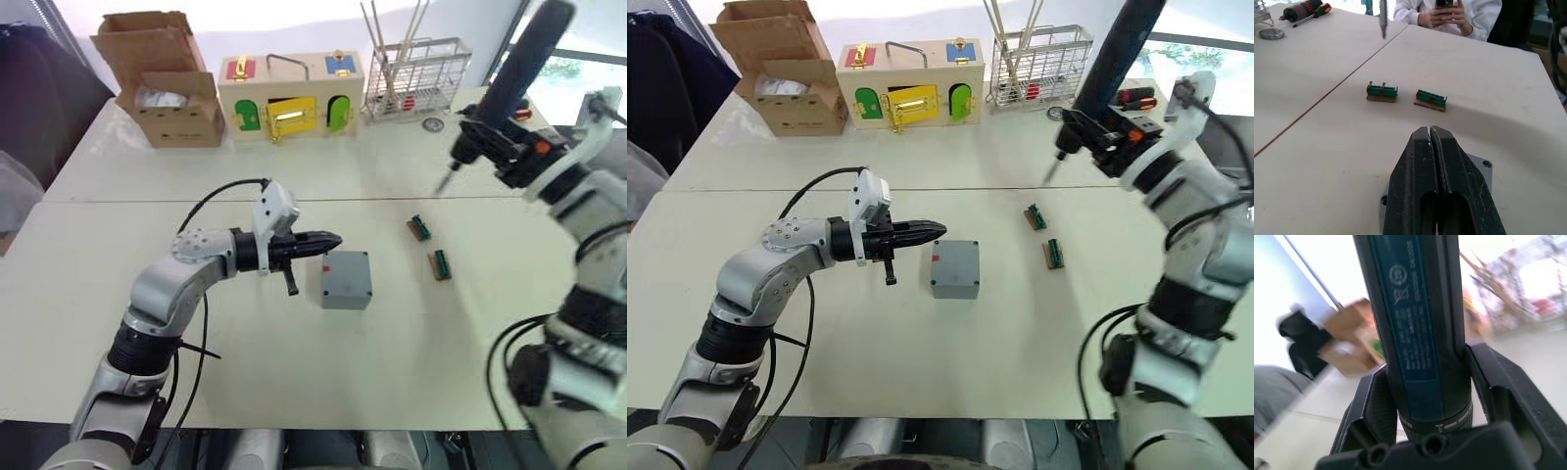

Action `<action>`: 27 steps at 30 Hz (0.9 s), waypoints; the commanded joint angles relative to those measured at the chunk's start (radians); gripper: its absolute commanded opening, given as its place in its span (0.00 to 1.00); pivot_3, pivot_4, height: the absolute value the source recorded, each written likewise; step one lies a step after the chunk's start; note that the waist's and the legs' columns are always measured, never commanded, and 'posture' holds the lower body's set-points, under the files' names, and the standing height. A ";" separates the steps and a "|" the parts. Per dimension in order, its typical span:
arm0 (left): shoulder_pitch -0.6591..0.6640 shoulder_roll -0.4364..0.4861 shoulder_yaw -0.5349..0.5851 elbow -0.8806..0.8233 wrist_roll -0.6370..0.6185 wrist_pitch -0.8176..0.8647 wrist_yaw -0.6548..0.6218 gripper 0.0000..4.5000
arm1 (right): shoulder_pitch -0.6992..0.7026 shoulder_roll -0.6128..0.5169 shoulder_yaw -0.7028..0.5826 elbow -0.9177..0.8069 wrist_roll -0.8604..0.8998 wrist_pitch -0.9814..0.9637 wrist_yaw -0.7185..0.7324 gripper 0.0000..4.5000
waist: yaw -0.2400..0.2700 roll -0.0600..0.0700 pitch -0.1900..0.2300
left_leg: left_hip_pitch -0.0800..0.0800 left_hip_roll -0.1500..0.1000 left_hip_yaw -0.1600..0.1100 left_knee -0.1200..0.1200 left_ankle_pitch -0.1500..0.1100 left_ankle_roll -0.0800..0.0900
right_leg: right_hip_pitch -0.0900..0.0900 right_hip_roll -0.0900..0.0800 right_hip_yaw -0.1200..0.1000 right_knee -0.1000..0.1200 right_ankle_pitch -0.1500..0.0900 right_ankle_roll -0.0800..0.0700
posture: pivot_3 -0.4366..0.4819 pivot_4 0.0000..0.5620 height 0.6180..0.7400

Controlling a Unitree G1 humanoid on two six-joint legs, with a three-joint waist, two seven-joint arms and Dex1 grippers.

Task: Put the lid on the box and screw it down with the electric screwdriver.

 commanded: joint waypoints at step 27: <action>0.113 0.002 -0.143 0.000 0.136 -0.097 0.062 0.00 | 0.366 0.099 0.303 -0.250 0.173 -0.307 -0.094 0.42 | -0.013 0.001 -0.001 | 0.002 0.000 0.002 -0.002 0.000 0.000 | 0.000 0.001 0.001 0.000 0.000 0.000 | 0.48 0.27 0.92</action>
